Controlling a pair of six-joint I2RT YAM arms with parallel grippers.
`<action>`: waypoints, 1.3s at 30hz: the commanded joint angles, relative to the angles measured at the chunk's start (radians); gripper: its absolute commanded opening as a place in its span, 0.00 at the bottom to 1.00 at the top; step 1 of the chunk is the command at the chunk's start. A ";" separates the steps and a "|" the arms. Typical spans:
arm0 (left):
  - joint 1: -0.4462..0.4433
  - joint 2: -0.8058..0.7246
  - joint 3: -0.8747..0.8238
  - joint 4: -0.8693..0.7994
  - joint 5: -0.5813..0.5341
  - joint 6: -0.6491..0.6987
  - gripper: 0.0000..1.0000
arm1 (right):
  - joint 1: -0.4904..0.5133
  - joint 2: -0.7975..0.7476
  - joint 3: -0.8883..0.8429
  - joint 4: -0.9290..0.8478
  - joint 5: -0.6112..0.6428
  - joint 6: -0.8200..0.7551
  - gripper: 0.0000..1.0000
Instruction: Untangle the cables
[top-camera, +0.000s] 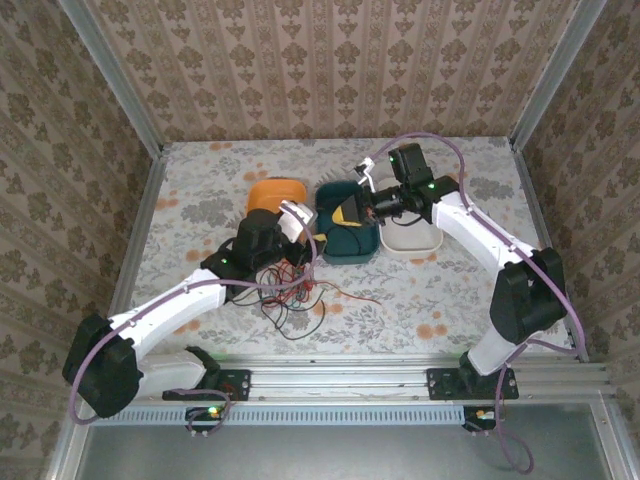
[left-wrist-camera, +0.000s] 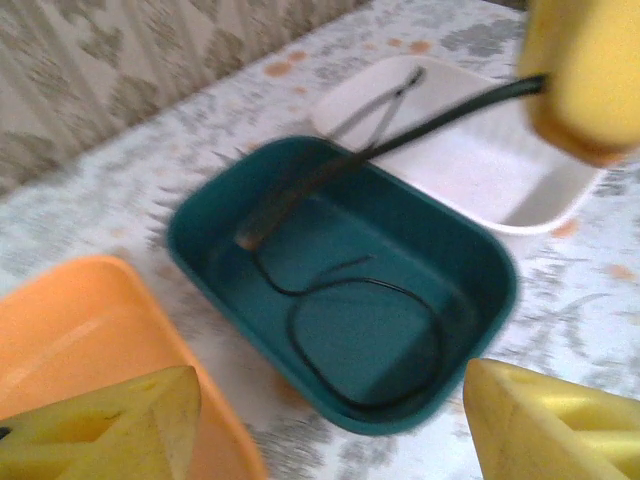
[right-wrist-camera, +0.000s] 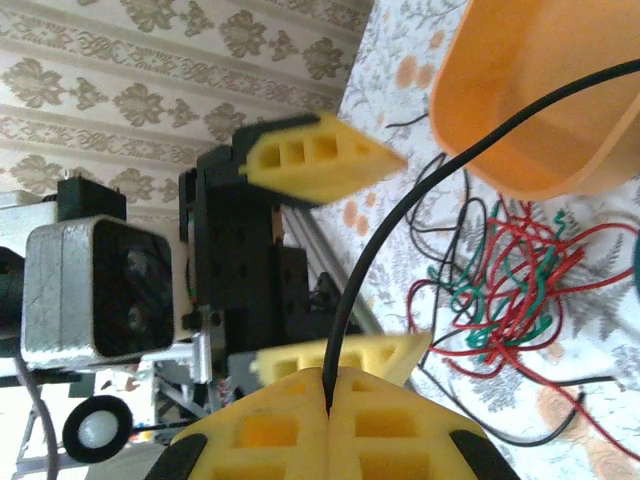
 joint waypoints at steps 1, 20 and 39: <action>-0.003 0.005 -0.015 0.114 -0.106 0.159 0.71 | 0.005 -0.058 -0.025 0.019 -0.099 0.021 0.05; 0.004 0.119 0.048 0.196 0.196 0.264 0.25 | 0.037 -0.108 -0.109 0.034 -0.126 0.036 0.05; 0.261 0.149 0.169 -0.057 0.328 -0.344 0.00 | -0.115 -0.211 -0.195 0.166 0.275 0.188 0.54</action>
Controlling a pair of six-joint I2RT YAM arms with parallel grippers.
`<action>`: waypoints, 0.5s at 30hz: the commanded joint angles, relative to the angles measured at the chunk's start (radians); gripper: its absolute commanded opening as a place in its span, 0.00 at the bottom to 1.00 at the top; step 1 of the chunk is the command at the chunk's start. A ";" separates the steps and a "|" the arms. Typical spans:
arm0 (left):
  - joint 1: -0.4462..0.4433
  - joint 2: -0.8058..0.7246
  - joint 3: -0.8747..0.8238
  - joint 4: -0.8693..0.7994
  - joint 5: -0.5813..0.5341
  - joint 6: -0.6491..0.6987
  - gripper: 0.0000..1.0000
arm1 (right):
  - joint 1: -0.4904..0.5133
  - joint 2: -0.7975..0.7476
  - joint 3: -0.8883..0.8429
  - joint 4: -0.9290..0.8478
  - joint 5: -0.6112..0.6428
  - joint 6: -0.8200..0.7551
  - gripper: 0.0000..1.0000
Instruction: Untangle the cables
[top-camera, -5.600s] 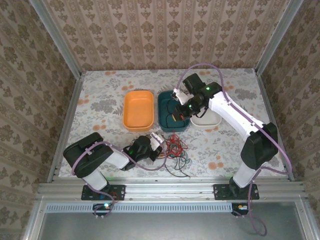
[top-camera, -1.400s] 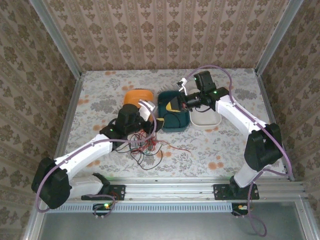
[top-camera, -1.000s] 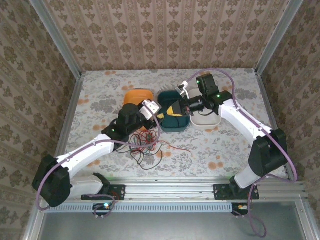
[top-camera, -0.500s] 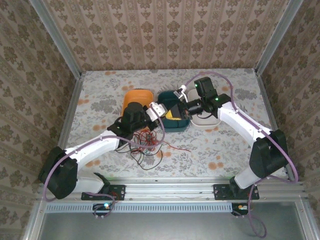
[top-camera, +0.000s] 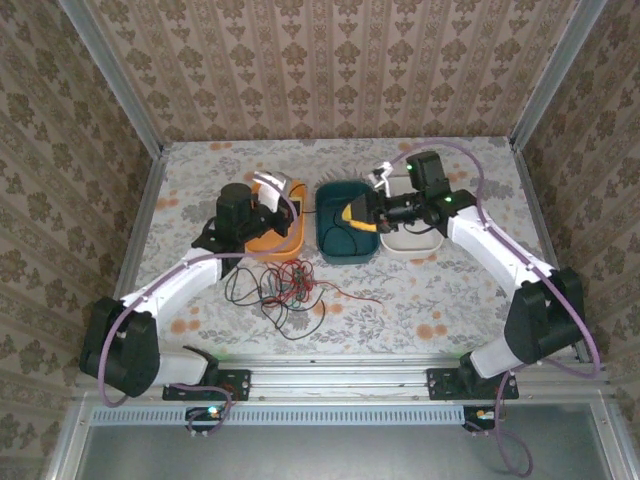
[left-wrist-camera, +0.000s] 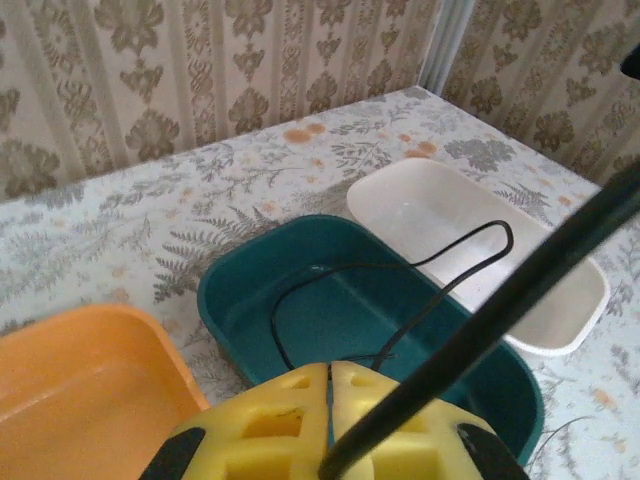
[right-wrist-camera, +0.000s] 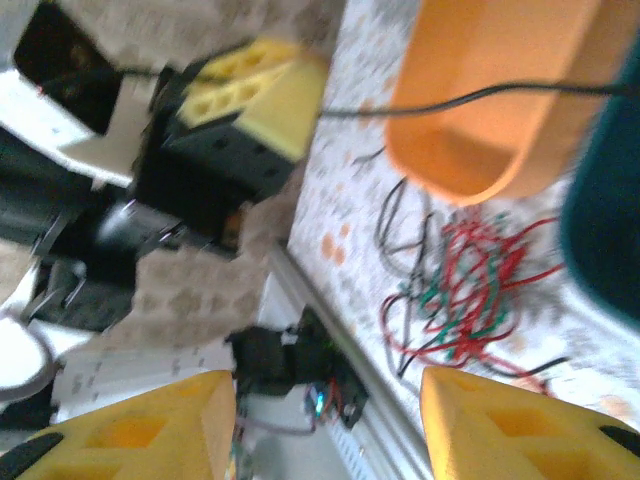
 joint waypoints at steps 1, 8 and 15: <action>0.009 0.022 0.098 -0.232 -0.003 -0.124 0.00 | -0.048 -0.077 -0.039 0.062 0.180 0.074 0.54; 0.015 0.165 0.322 -0.677 -0.138 -0.113 0.00 | -0.078 -0.119 -0.025 -0.087 0.360 0.011 0.53; -0.030 0.400 0.599 -0.945 -0.309 -0.060 0.00 | -0.080 -0.124 -0.043 -0.136 0.380 -0.021 0.53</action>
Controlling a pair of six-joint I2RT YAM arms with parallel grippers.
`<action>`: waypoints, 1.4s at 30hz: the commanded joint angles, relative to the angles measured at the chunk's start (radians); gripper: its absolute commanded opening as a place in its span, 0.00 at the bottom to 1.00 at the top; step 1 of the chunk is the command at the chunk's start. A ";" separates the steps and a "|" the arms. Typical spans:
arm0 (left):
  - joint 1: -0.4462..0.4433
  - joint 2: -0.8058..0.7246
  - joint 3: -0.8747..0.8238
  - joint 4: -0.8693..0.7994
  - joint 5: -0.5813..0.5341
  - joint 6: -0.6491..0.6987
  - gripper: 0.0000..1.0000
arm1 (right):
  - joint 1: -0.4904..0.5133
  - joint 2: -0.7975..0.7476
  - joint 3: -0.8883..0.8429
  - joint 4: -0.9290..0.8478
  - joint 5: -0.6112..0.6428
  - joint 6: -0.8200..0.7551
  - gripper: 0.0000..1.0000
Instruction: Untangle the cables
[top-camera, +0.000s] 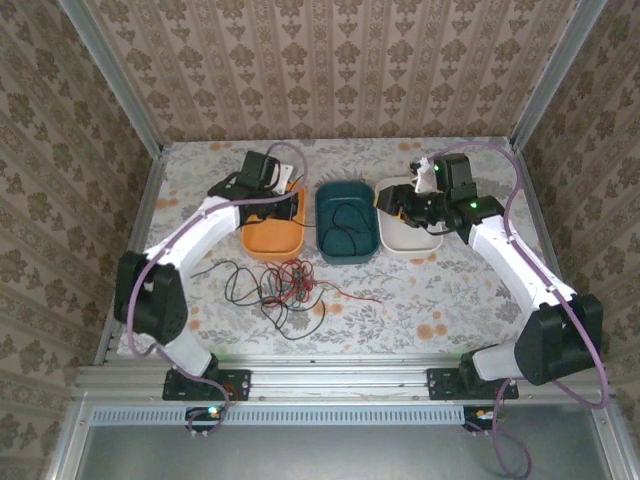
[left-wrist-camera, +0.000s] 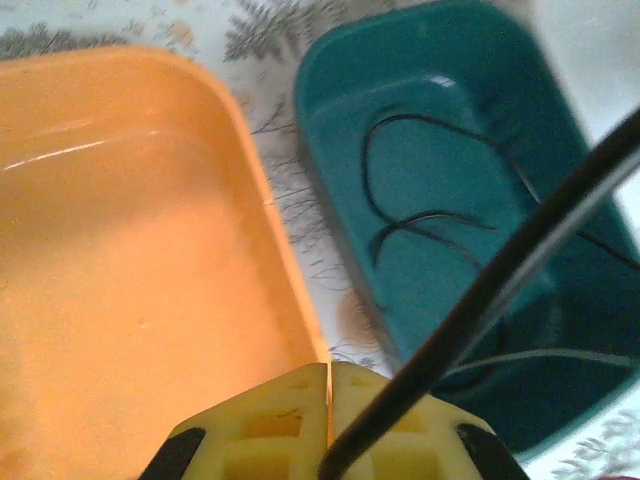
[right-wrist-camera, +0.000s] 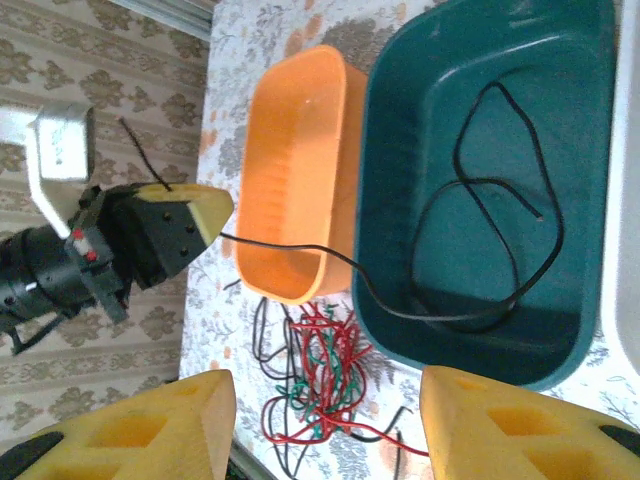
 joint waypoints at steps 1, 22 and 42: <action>-0.050 0.082 0.132 -0.215 -0.191 0.039 0.00 | -0.004 -0.023 -0.010 -0.059 0.047 -0.038 0.53; -0.247 0.625 0.792 -0.325 -0.406 0.165 0.00 | -0.008 -0.084 -0.044 -0.116 0.082 -0.095 0.53; -0.275 0.625 0.836 -0.475 -0.387 0.121 0.69 | -0.009 -0.099 -0.053 -0.117 0.079 -0.092 0.51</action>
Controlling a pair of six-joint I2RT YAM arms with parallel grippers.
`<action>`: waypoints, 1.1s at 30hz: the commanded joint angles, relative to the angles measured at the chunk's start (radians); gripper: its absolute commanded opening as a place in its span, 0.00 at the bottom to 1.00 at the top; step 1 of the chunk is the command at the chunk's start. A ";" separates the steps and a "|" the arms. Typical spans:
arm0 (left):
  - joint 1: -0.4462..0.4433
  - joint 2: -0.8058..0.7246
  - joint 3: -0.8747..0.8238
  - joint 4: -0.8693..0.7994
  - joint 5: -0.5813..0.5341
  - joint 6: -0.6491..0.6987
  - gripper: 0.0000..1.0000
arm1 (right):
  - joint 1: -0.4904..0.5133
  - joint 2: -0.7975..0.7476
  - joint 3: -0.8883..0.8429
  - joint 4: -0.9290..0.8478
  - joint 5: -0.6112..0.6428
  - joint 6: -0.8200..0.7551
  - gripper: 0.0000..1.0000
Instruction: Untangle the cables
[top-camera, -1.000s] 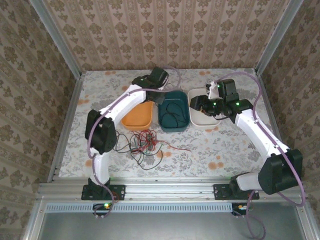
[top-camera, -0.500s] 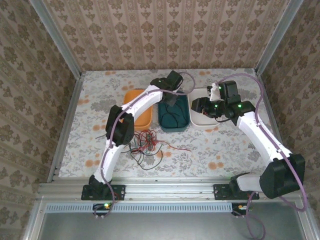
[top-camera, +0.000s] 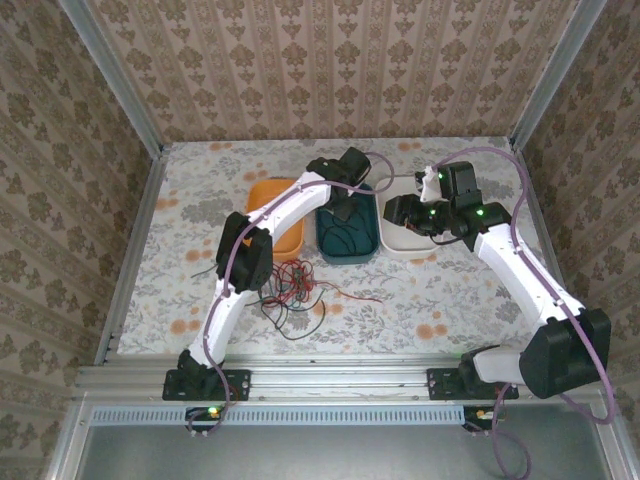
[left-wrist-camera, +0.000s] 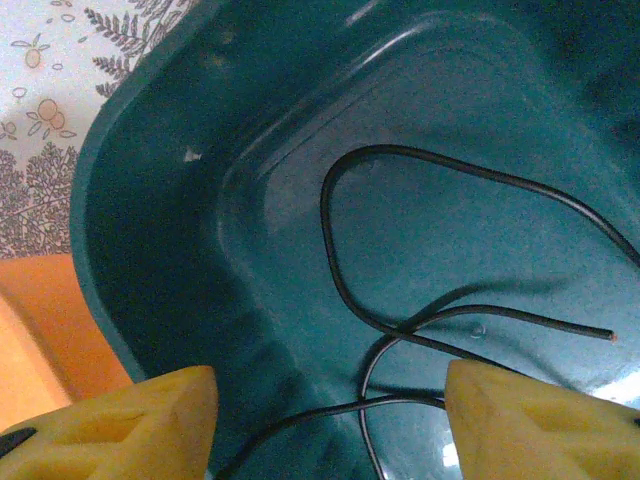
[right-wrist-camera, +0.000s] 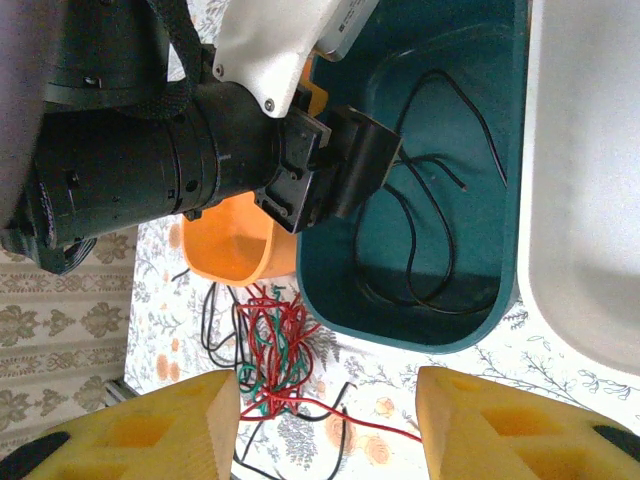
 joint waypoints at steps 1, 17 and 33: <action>-0.002 -0.061 0.012 -0.032 0.049 -0.003 0.73 | -0.005 -0.029 -0.016 -0.026 0.003 -0.014 0.51; -0.013 -0.104 0.136 0.050 0.169 0.061 1.00 | -0.004 -0.054 -0.047 -0.007 -0.001 -0.018 0.51; 0.209 -0.727 -0.689 0.521 0.277 -0.451 0.99 | 0.230 0.169 0.079 -0.062 -0.100 -0.097 0.48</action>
